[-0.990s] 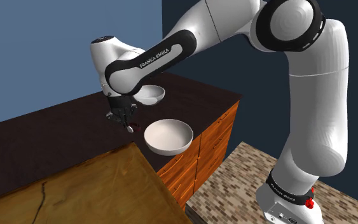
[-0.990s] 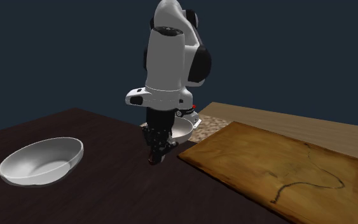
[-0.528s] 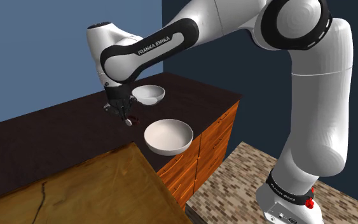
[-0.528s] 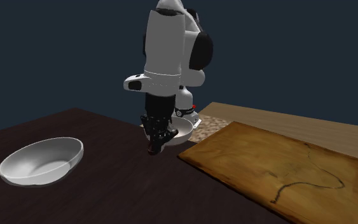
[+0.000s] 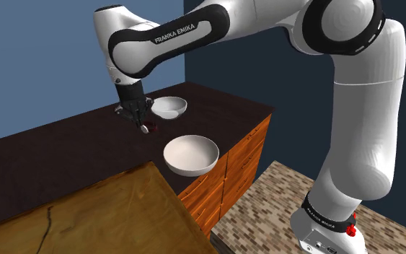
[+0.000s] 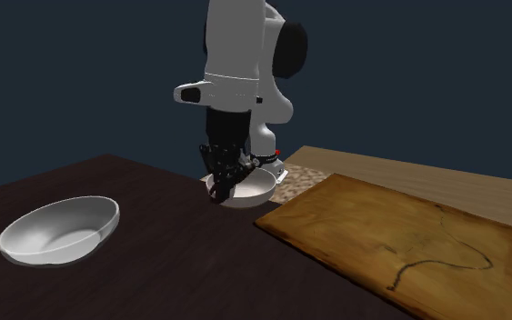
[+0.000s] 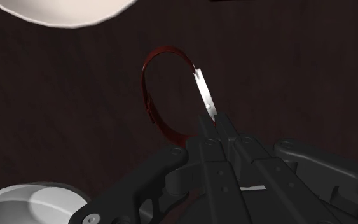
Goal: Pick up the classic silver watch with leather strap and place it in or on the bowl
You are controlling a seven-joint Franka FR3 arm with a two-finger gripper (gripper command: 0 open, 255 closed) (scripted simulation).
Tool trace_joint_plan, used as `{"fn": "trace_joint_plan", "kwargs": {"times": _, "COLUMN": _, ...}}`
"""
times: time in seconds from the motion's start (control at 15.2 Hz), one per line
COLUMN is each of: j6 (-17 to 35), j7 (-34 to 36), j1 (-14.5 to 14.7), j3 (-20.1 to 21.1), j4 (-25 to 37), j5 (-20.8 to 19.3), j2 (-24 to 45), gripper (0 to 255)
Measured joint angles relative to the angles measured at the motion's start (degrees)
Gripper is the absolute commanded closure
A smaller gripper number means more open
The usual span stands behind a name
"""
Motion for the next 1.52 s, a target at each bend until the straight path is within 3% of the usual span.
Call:
{"fn": "trace_joint_plan", "kwargs": {"times": 0.4, "j6": -3.1, "j7": -0.9, "j1": -0.3, "j3": 0.3, "j4": 1.5, "j5": 1.0, "j2": -1.9, "gripper": 255}}
{"fn": "trace_joint_plan", "kwargs": {"times": 0.79, "j6": 0.0, "j7": -4.3, "j1": -3.4, "j3": 0.6, "j4": -14.2, "j5": 7.1, "j2": -16.2, "gripper": 255}}
{"fn": "trace_joint_plan", "kwargs": {"times": 1.19, "j6": 2.3, "j7": -8.7, "j1": -3.6, "j3": -1.0, "j4": -29.8, "j5": 13.6, "j2": -31.3, "gripper": 255}}
{"fn": "trace_joint_plan", "kwargs": {"times": 1.52, "j6": 5.5, "j7": -8.8, "j1": -3.5, "j3": -1.1, "j4": -33.8, "j5": 13.9, "j2": -32.2, "gripper": 255}}
